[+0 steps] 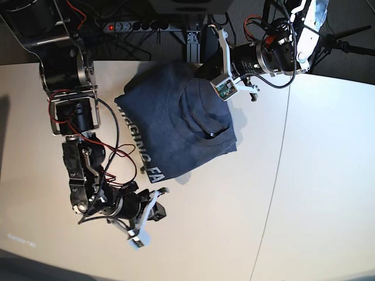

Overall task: Fold the T-shirt properly
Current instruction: 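Grasp the folded shirt with both grippers and rotate it to square it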

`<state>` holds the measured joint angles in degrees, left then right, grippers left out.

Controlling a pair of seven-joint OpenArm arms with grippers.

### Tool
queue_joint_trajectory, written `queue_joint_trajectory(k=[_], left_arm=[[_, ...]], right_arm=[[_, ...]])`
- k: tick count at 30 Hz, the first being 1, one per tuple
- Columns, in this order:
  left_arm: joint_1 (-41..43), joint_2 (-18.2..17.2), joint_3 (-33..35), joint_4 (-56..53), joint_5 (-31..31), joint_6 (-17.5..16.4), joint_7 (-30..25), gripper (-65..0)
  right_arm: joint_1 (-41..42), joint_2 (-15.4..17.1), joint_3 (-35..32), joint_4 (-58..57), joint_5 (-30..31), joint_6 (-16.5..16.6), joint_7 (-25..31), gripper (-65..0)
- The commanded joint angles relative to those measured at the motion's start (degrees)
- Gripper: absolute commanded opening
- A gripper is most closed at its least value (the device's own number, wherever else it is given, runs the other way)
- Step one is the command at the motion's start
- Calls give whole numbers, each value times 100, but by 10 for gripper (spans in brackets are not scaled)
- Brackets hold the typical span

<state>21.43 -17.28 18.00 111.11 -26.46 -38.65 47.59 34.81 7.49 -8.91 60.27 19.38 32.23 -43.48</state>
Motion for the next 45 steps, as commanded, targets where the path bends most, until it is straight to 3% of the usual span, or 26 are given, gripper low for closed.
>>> queue_joint_trajectory(k=[1,8,16,20,24,30,37,45], left_arm=[[-87,22,-7,-17,-79,-135,-155,-650],[-584,221,-7,-890,-26,-135,-155,-650],[-798,219,-168,-1180,107,-135,-155,-650],[-826,201,-492,-1185,284,-135,-157,-650],[-927,37,-774,-1244,282,-135,-345,-650],[-1596,-66,-798,-1991,291,-135,-439,-650],[-2492,-66,-791,-2977,291,-135,-586,-650],[-3169,-66,-789,-3143,293,-135,-697,-650]], right_arm=[[219,-26,-109,2,28,-79,133,-650],[302,-52,-1082,-162,-31,-83,92,-650],[245,68,-1213,-310,-52,-81,-109,-650],[201,306,-1213,-404,166,-79,-481,-650],[50,643,-1213,-398,791,-76,-654,-650],[-476,1078,-1213,-151,1399,-68,-931,-650],[-1478,1475,-1187,997,1403,-72,-935,-650],[-2549,1792,-839,2247,1408,-72,-1080,-650]])
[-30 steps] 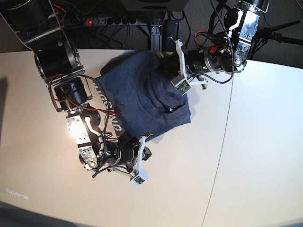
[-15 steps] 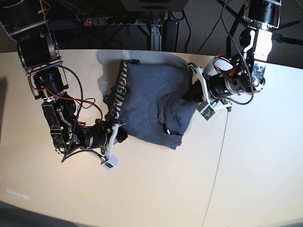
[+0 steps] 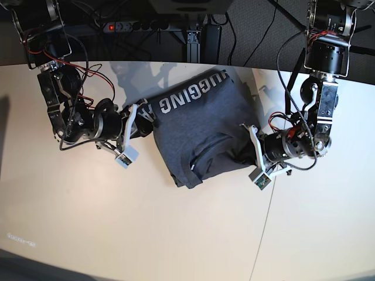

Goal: Fold the T-shirt properly

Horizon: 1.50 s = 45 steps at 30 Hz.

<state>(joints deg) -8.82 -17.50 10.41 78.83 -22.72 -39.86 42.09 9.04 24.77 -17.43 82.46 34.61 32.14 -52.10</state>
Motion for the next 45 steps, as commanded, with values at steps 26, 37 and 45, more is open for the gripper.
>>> queue_joint_trajectory(k=[26,37,45], left_arm=[[-369,284,-37,85,-466,-14,20,-650],[-365,-433,-1620,219,-2133,-14,1161,-650],[1051,-1241,-3316,964,-3379,-14,2057,-650]], right_arm=[[-1259,-481,350,1008,-57,-61,-260,-650],[-1255,-490,1349,1032,-111,-66,-186,-650],[-1620,-216,2975,1311,341,-50,-433,-650]])
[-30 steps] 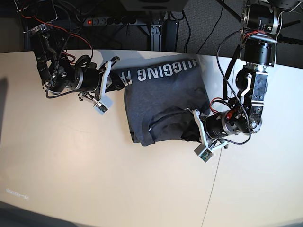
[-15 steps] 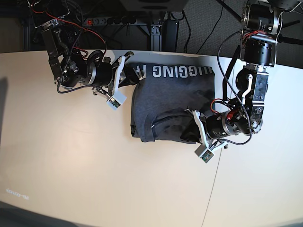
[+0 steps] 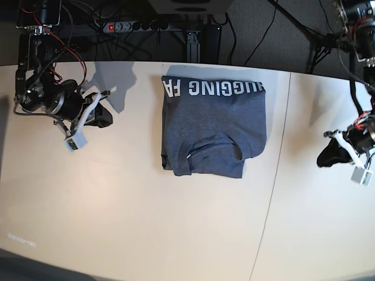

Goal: Fold the T-shirt properly

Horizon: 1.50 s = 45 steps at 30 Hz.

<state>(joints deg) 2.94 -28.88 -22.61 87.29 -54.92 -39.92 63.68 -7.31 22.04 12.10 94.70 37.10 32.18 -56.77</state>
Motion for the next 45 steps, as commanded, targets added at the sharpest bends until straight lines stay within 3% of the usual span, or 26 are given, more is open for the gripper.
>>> queue_joint_trajectory(k=[1,6,13,20,24,29,32,35,37,42,45], left_arm=[[179,-149,-190,289,-245,-8,-79,-650],[1641,-155,-872,1178,-466,-8,-39,-650],[3370,-109,-977,1493,-387,-8,-168,-650],[4122,221,-894,1360,817,-8,-1058,-650],[4085,428,-273,791,1818,-8,-1685,-650],[3609,426,1246,-614,3333,-8,-2651,-650],[3034,428,2072,-1696,3926,645,-3156,-650],[2354,457,2719,-2927,4374,1386,-3915,-650],[1818,592,2975,-3803,4577,1753,-4111,-650],[507,1250,3239,-6000,4767,1829,-4284,-650],[-11,1711,3333,-6948,5305,1991,-4944,-650]], right_arm=[[-131,92,138,138,111,-46,35,-650],[-1145,127,472,389,133,-46,33,-650],[-2896,-68,925,1088,155,-50,39,-650],[-3950,-328,1172,1082,-55,-48,424,-650],[-3963,-332,1172,555,-328,-96,702,-650],[-3445,-332,1172,-1191,-415,-111,800,-650],[-2900,-334,1172,-2621,-570,-138,986,-650],[-2273,-334,1172,-4074,-907,-155,1488,-650],[-1818,-334,1172,-4962,-1207,-168,1838,-650],[-706,-372,1172,-6693,-1768,-319,2380,-650],[-157,-566,1172,-7145,-2114,-570,2605,-650]])
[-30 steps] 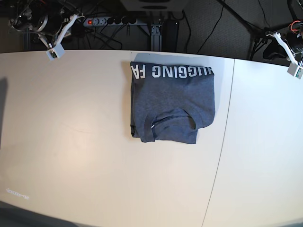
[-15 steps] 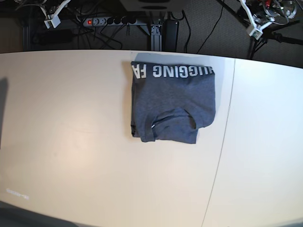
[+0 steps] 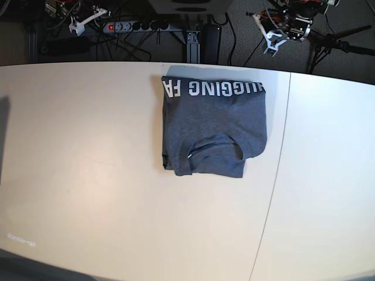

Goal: Fold the T-shirt properly

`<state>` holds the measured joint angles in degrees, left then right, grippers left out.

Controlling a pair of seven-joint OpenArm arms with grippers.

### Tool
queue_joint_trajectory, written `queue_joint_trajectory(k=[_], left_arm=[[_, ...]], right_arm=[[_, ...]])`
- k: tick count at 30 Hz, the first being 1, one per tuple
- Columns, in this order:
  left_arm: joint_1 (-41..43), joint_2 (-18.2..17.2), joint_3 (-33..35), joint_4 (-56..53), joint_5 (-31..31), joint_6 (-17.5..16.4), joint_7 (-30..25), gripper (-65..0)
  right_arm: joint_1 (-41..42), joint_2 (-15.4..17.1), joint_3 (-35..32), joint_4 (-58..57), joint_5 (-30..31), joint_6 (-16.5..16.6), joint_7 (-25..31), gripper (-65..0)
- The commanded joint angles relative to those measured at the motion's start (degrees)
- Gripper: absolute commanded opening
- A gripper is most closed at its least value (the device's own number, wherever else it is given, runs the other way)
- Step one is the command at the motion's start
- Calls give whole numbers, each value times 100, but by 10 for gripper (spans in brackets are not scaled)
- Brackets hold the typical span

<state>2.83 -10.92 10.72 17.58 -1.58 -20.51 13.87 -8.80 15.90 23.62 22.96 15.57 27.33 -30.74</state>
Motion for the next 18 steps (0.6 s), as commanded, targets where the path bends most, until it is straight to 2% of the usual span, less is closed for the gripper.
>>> queue_joint_trajectory(k=[1,3,5,8,15,18], left_arm=[[-116,59,44,-162,133,258,-133,-650],[-254,282,146,-267,210,492,-205,-650],[-299,442,289,-243,203,485,-153,-650],[-291,588,597,-181,81,487,-50,-650],[-181,743,1305,-166,-339,439,72,-650],[-151,741,1325,-120,-372,439,70,-650]], right_arm=[[138,-61,20,-13,-101,-214,37,-650],[378,-306,20,-20,-398,-446,39,-650],[581,-527,20,-20,-675,-675,37,-650],[780,-732,22,-11,-905,-822,37,-650],[861,-769,22,129,-914,-807,-164,-650],[861,-769,22,142,-876,-804,13,-650]])
